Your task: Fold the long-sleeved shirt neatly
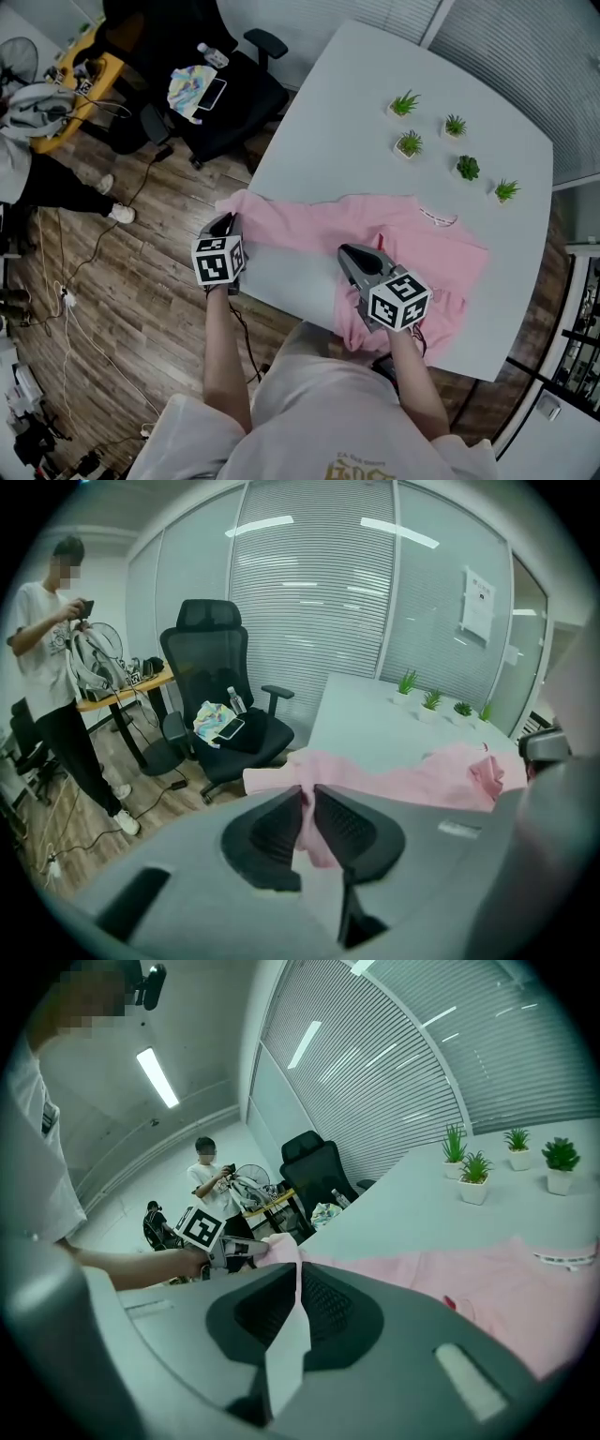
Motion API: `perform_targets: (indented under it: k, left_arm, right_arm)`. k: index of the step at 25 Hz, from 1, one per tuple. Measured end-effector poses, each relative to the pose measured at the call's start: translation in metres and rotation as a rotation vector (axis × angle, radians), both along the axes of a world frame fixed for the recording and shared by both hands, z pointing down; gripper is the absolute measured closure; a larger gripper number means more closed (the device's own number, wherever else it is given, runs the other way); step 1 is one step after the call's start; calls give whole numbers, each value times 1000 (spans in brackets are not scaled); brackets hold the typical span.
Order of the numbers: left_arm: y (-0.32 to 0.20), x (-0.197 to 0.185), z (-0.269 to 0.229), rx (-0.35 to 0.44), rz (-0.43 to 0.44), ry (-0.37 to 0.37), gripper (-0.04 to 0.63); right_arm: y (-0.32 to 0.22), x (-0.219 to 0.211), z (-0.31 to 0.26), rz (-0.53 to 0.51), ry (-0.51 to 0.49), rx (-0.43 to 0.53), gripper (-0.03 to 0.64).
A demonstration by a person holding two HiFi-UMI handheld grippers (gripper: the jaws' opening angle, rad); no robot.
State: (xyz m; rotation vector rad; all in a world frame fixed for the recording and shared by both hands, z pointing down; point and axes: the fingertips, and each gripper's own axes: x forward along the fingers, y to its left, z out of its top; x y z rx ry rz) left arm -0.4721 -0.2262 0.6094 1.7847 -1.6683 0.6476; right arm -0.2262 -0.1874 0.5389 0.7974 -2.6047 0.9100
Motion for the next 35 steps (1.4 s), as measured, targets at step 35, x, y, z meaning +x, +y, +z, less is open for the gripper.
perform_targets:
  k: [35]
  left_arm:
    - [4, 138, -107, 243, 318, 67, 563]
  right_arm:
    - [-4, 113, -29, 358, -35, 20, 591]
